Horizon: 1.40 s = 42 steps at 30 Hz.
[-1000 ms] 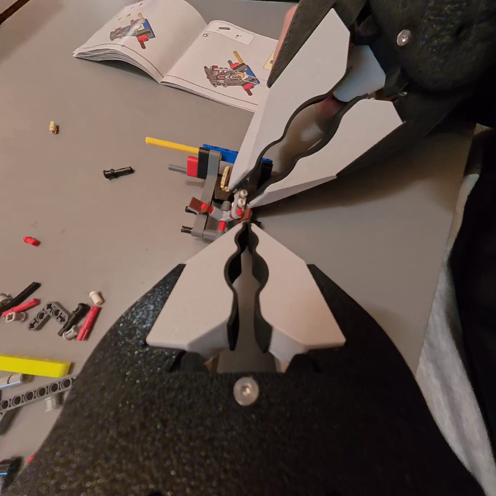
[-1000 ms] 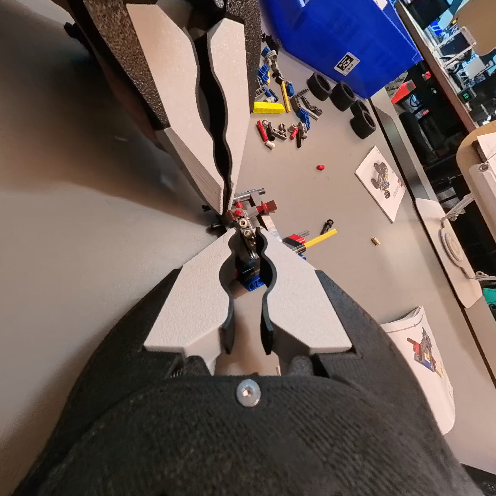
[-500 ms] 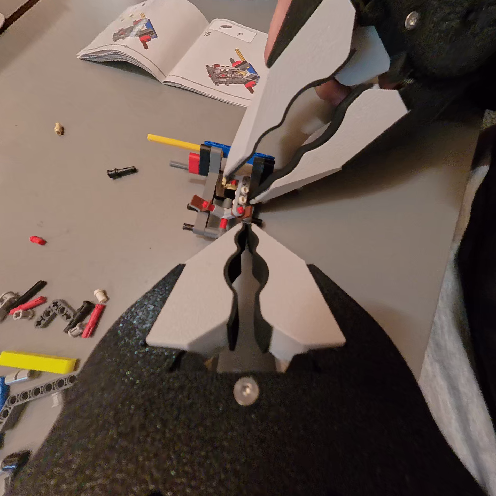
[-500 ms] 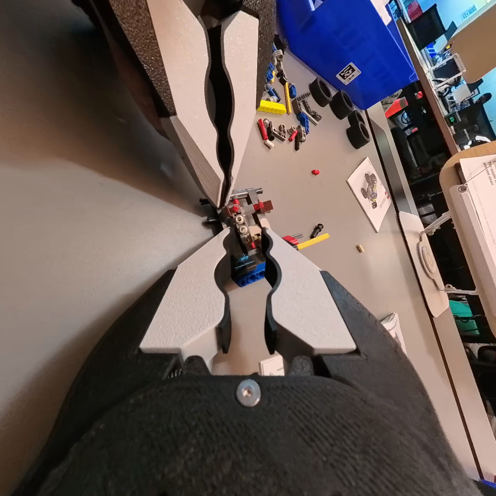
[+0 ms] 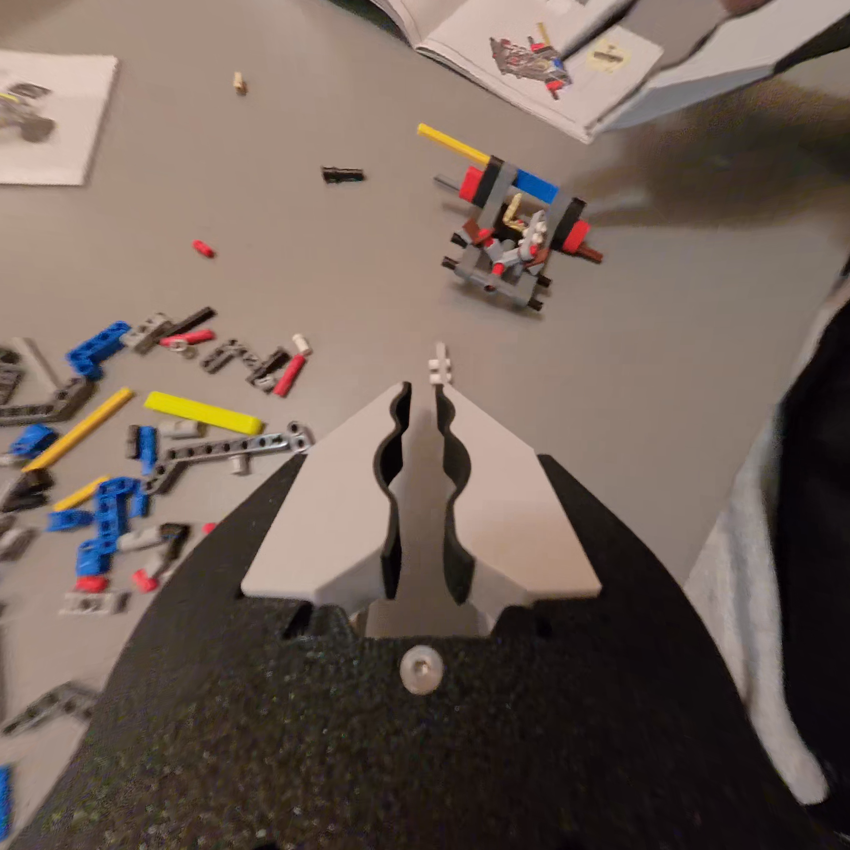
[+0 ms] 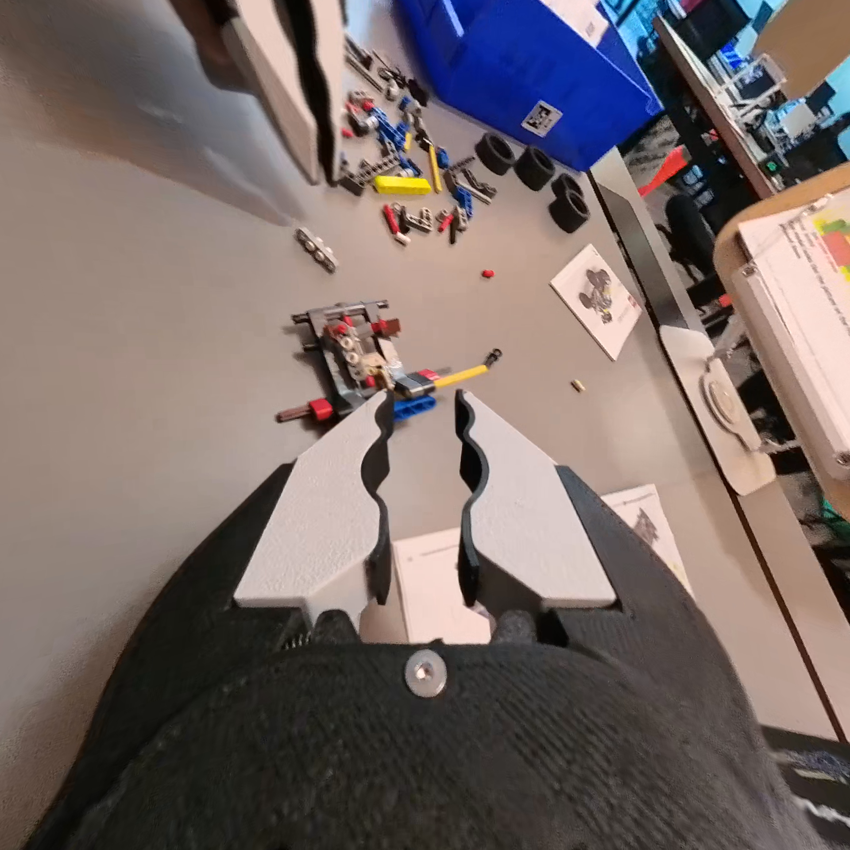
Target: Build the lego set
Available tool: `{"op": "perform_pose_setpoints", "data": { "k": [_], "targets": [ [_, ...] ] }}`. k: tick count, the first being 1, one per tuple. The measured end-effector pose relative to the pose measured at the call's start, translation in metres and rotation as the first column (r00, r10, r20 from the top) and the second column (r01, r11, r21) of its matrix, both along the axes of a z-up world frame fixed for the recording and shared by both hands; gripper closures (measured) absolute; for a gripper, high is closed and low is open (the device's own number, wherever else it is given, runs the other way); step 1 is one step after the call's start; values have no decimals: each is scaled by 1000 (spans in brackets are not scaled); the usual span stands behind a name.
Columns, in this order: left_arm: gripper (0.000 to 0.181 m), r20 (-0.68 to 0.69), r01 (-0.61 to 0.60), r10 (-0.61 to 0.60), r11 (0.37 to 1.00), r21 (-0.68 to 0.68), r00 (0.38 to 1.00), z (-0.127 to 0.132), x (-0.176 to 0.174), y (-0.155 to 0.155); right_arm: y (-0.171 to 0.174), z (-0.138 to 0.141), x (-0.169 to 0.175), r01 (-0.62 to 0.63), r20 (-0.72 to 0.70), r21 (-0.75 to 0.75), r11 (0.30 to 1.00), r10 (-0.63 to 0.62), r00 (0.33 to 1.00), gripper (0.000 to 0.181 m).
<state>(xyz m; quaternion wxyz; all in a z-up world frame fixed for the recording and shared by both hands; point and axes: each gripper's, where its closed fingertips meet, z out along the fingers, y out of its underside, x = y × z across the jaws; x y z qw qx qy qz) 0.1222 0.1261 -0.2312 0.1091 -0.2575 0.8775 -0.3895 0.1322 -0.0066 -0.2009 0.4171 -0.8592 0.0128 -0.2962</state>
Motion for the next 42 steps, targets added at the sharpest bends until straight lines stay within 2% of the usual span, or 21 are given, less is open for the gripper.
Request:
{"op": "perform_pose_setpoints", "data": {
  "k": [3, 5, 8, 11, 13, 16, 19, 23, 25, 27, 29, 34, 37, 42],
  "targets": [
    [166, -41, 25, -23, 998, 50, 999, -15, -4, -12, -4, 2, 9, 33, 18, 0, 999, -33, 999, 159],
    [167, -42, 11, -7, 995, 101, 999, -23, -1, -13, -1, 3, 9, 40, 10, 15, 999, -40, 999, 159],
    [172, -59, 29, -23, 995, 100, 998, -27, -4, -20, 3, 2, 6, 32, -10, 37, 999, -32, 999, 160],
    [174, 21, 39, -42, 990, 136, 999, -23, 1, -20, 5, -1, 2, 10, -14, 32, 999, -9, 1000, 160],
    [174, 119, 62, -77, 990, 129, 990, -10, 5, -25, 7, 0, 1, -4, -29, 47, 999, 5, 1000, 160],
    [174, 188, 135, -136, 991, 19, 973, 18, -1, -45, 20, 12, -8, -85, -47, 127, 988, 92, 995, 160],
    [174, 167, 179, -162, 980, -92, 973, 36, -7, -58, 35, 23, -15, -168, -54, 200, 965, 182, 982, 160],
    [174, 133, 173, -155, 975, -138, 979, 32, -2, -58, 43, 19, -7, -185, -65, 198, 963, 201, 977, 161],
    [174, 101, 187, -165, 944, -272, 981, 38, -5, -65, 48, 14, -8, -194, -83, 177, 965, 211, 974, 159],
    [174, 95, 206, -183, 882, -424, 979, 52, -11, -73, 52, 12, -14, -212, -113, 179, 961, 234, 966, 157],
    [174, 107, 220, -192, 828, -517, 976, 62, -15, -77, 54, 13, -17, -219, -131, 204, 954, 249, 960, 155],
    [174, 137, 237, -194, 790, -565, 972, 71, -16, -84, 50, 23, -17, -219, -180, 287, 932, 277, 944, 160],
    [174, 189, 257, -180, 784, -566, 965, 81, -10, -91, 47, 28, -19, -252, -238, 326, 911, 337, 911, 157],
    [174, 239, 302, -195, 750, -588, 951, 98, -1, -108, 42, 41, -5, -242, -291, 419, 875, 382, 877, 163]
  ]
}}
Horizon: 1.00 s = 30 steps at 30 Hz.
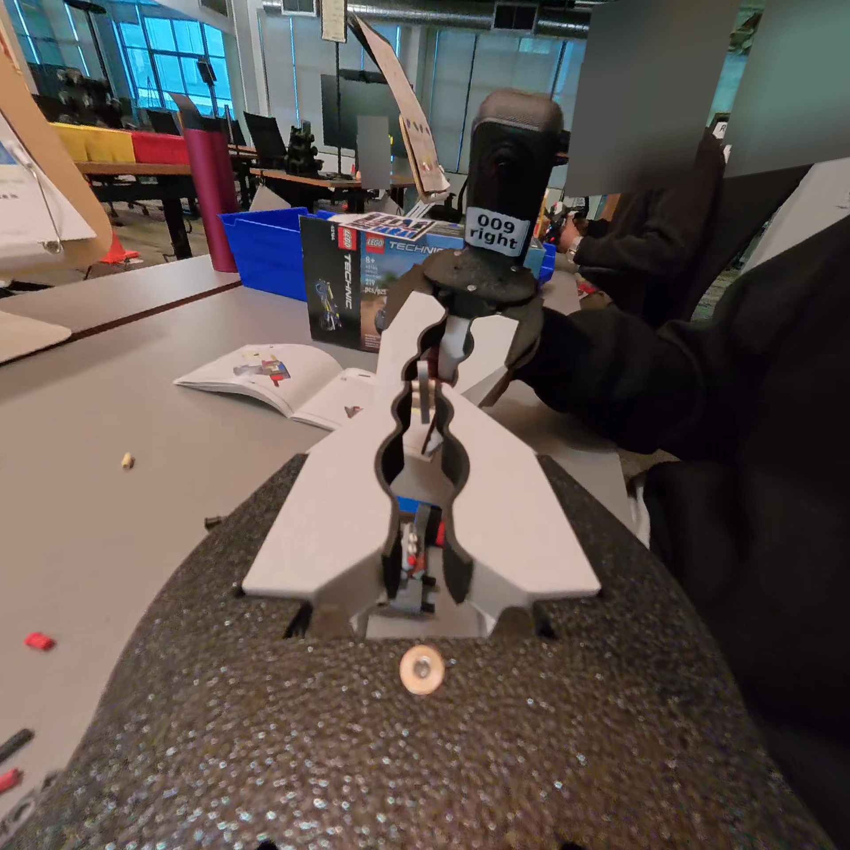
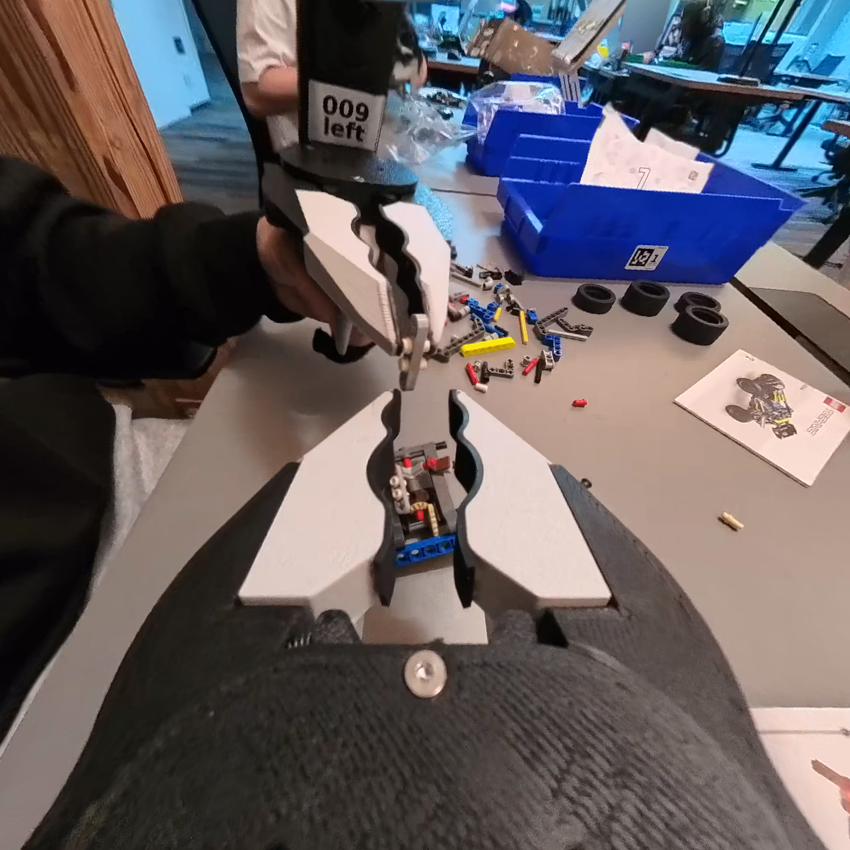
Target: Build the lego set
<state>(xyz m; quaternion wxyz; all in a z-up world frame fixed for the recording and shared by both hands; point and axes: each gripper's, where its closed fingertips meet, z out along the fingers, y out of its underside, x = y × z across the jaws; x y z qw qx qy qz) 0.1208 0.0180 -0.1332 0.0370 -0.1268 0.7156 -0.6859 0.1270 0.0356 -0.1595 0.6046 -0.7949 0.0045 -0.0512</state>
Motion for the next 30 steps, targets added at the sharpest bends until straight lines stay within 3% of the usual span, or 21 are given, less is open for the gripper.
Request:
{"op": "perform_pose_setpoints", "data": {
  "k": [4, 8, 17, 24, 30],
  "targets": [
    [174, 20, 0, 0, 1000, -7, 1000, 4, 7, -7, -2, 4, 3, -21, 5, 32, 999, 21, 1000, 179],
    [174, 17, 19, -20, 1000, 8, 1000, 0, 7, -6, -5, 0, 3, -23, 30, 10, 1000, 23, 999, 180],
    [166, -3, 13, -12, 987, 161, 1000, -30, 5, -3, -17, -29, -7, -102, -100, -204, 974, 82, 992, 181],
    [163, 19, 55, -62, 962, 269, 998, -36, -12, -6, -55, -41, -13, 17, -83, -343, 939, -48, 995, 181],
    [164, 46, 13, -29, 953, 304, 999, -38, -11, -10, -92, -57, -21, 221, -174, -405, 887, -312, 934, 180]
  ]
}}
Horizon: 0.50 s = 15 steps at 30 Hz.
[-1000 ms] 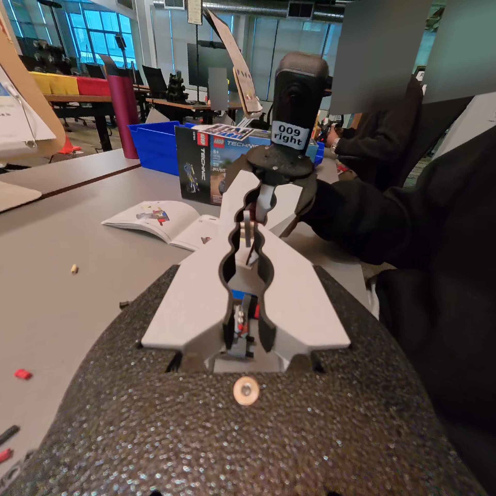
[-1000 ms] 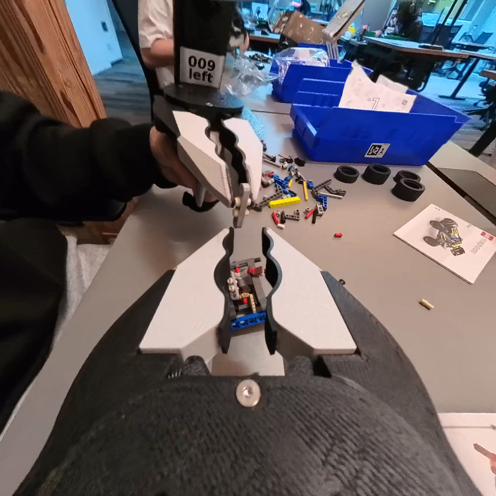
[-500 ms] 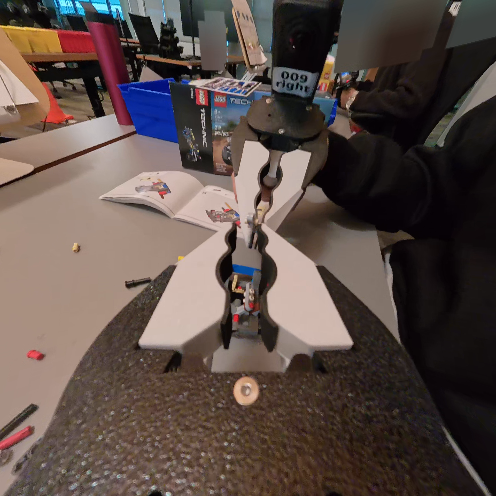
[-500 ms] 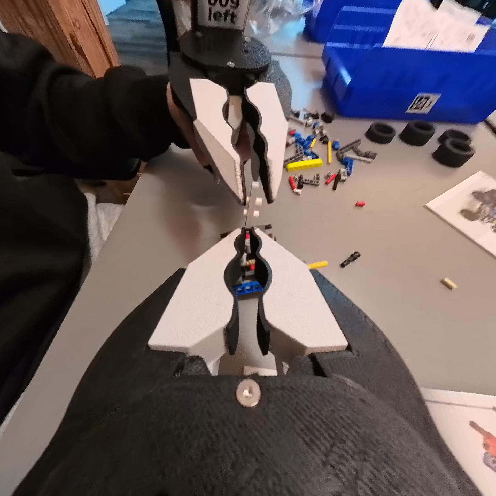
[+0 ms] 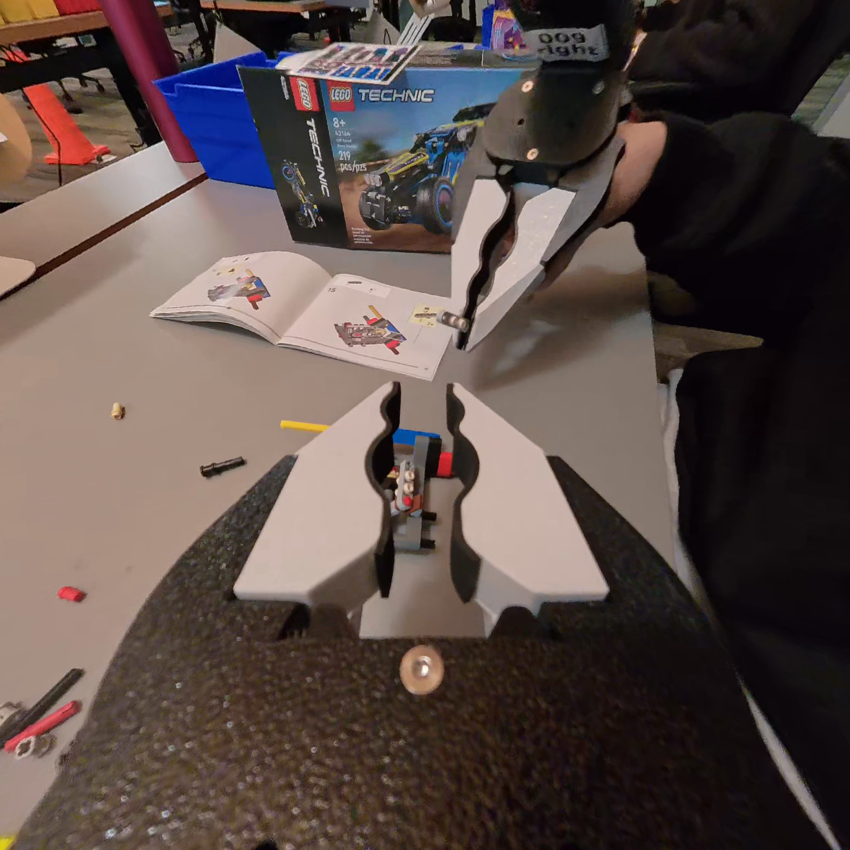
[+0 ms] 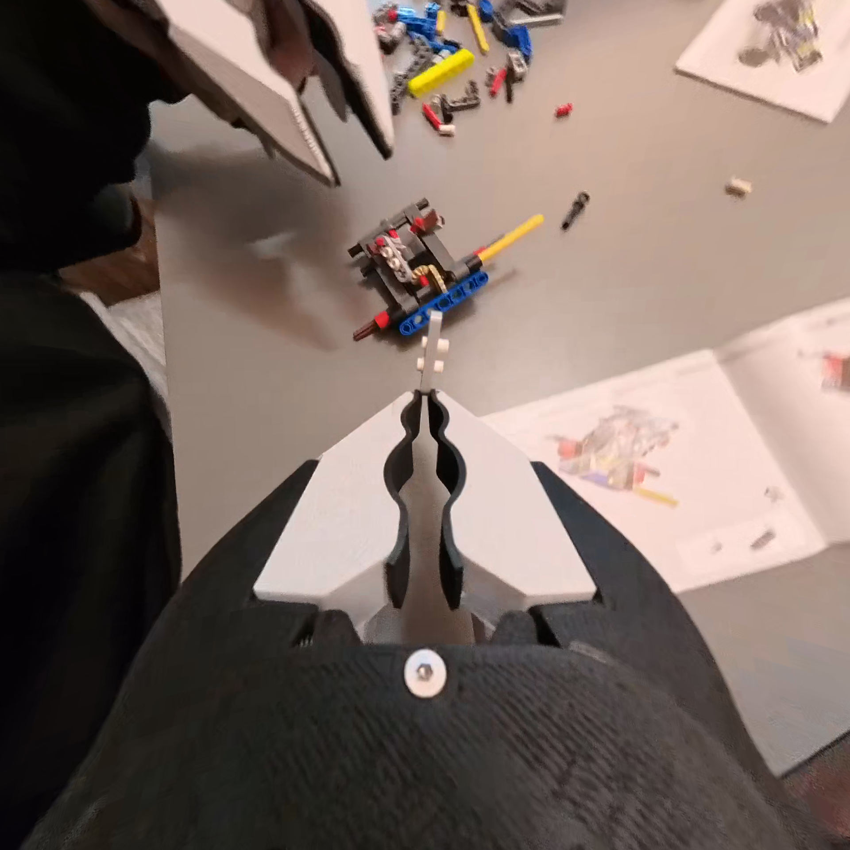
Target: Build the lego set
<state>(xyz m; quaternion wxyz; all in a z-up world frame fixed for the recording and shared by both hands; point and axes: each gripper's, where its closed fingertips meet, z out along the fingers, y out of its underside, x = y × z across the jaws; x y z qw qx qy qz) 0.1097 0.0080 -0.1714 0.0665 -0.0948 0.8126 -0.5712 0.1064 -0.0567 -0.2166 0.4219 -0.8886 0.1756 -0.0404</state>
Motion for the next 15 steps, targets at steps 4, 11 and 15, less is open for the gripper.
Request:
{"op": "perform_pose_setpoints", "data": {
  "k": [4, 11, 15],
  "targets": [
    [164, 64, -21, 17, 998, 64, 998, -7, -1, -6, -6, -2, -3, 173, -103, 73, 982, -165, 981, 181],
    [167, 30, -66, 62, 990, 128, 998, -18, -21, -27, -8, -12, -15, 298, -171, 100, 949, -278, 945, 181],
    [171, -176, -176, 180, 984, 36, 968, -18, -16, -40, -3, -14, -22, 337, -214, 147, 930, -303, 929, 181]
  ]
}}
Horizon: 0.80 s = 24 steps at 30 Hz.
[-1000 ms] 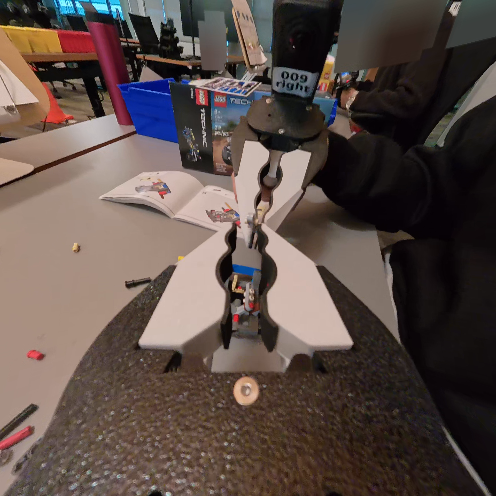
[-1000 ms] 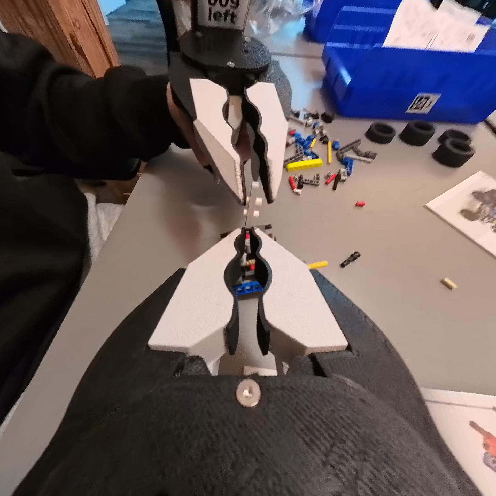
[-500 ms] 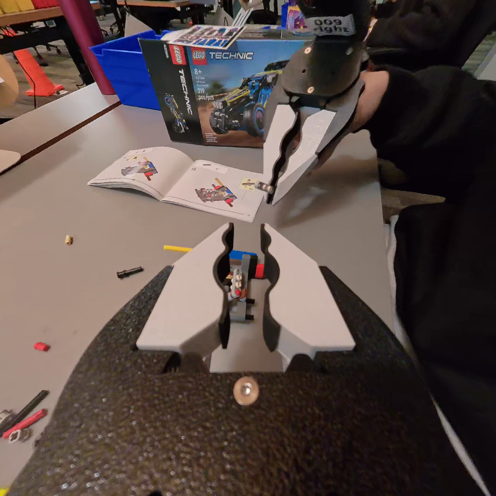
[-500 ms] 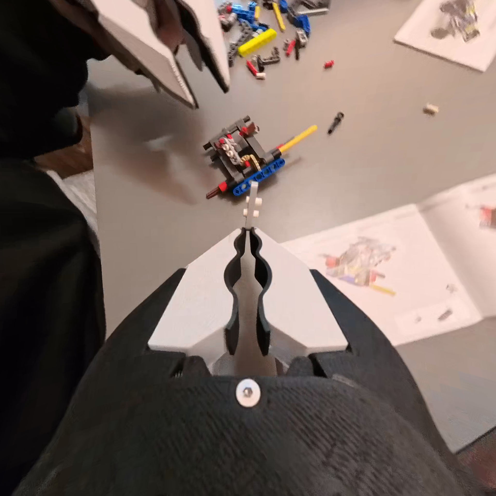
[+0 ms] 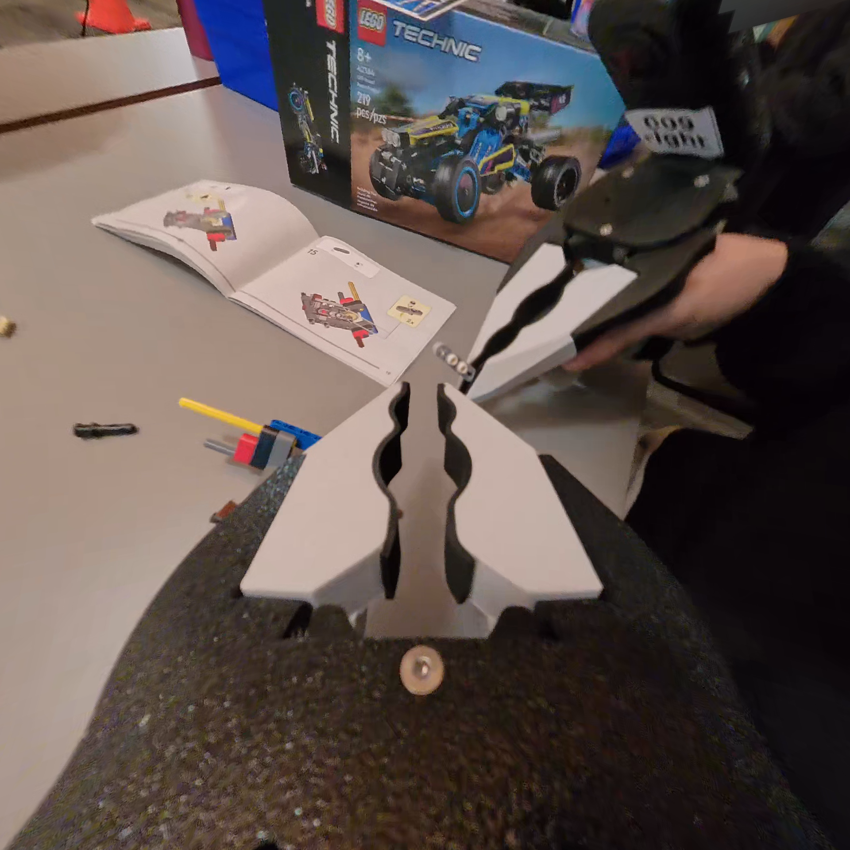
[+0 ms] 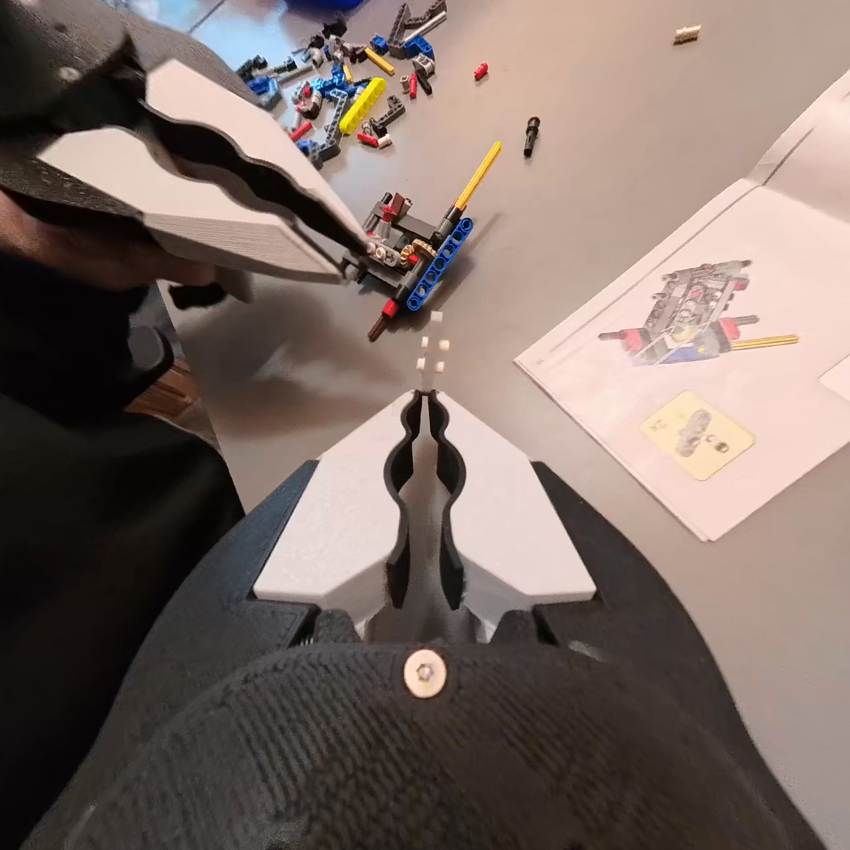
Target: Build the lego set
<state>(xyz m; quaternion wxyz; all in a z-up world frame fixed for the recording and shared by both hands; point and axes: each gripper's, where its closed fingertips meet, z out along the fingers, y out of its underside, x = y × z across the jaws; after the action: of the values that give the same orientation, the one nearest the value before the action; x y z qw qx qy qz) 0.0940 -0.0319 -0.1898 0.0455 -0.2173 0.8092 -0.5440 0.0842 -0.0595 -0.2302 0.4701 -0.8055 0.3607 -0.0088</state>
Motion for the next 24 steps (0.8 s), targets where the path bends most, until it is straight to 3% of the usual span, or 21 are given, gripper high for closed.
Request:
{"op": "perform_pose_setpoints", "data": {
  "k": [5, 14, 24],
  "targets": [
    [170, -122, -1, -2, 1000, -25, 992, -10, 2, -15, 4, -5, -2, 25, 8, 0, 1000, -25, 1000, 181],
    [165, -315, -31, -15, 990, -141, 949, -4, -2, -27, 10, 0, -3, 47, 116, -48, 998, -41, 992, 181],
    [177, -289, -24, -10, 993, -114, 957, -6, -6, -27, 12, 0, -10, 53, 166, -91, 994, -37, 985, 181]
  ]
}}
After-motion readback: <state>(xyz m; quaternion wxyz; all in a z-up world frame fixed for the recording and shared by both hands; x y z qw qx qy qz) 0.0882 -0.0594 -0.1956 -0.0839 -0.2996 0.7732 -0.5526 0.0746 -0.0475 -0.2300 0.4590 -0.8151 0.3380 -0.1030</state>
